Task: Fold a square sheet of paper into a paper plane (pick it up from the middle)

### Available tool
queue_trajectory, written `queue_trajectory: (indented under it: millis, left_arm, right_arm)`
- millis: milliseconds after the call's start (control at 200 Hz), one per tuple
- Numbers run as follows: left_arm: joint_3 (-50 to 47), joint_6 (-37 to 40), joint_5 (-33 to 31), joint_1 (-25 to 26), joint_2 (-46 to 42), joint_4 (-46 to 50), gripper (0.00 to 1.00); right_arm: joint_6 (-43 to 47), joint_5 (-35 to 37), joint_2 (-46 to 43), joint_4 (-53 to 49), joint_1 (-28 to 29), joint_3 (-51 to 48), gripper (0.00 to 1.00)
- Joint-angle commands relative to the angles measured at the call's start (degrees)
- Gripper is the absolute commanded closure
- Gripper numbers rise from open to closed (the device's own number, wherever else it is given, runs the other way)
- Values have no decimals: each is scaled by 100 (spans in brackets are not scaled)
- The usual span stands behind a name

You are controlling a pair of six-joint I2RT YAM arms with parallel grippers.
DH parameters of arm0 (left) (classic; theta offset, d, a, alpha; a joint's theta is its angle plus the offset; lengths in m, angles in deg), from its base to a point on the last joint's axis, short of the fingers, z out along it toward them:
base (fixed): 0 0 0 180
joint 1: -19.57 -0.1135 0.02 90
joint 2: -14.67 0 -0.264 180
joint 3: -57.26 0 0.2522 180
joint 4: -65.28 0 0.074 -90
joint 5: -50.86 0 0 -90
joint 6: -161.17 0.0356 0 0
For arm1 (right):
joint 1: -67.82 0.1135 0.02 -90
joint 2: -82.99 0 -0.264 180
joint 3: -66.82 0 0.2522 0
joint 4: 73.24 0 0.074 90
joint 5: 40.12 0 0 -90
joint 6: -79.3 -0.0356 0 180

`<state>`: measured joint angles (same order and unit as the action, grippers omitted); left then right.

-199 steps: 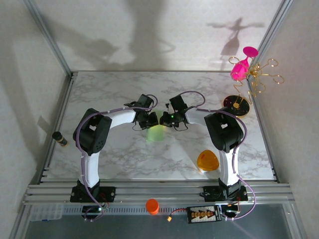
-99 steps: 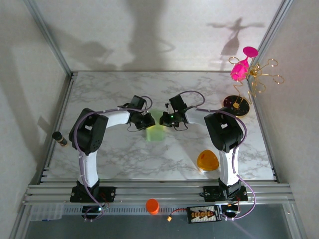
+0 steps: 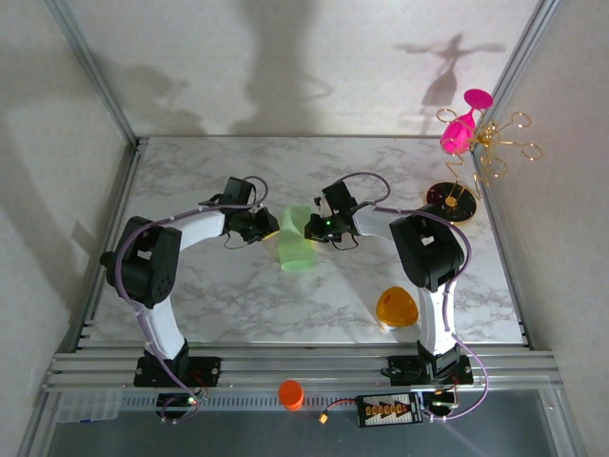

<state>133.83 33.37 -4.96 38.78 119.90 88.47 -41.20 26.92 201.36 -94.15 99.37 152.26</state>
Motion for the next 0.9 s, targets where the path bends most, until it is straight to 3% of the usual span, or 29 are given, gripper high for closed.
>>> queue_trajectory:
  millis: [0,200,436,691,896]
  left_arm:
    - [139,-184,193,268,179,-240,84]
    - [598,63,-82,373,818,49,85]
    - [392,336,-304,42,1104,158,86]
    - [227,511,-950,-307,673,530,85]
    - [325,319,-692,-15,112,-46,85]
  right_arm:
    - [186,1377,784,-1061,-104,-348,95]
    - [198,1346,829,-1075,-105,-343,95]
    - [233,1399,863,-1133,-99,-348,95]
    - [307,1787,899,-1315,-105,-350,95]
    - [299,1743,916,-1297,-97,-325,95]
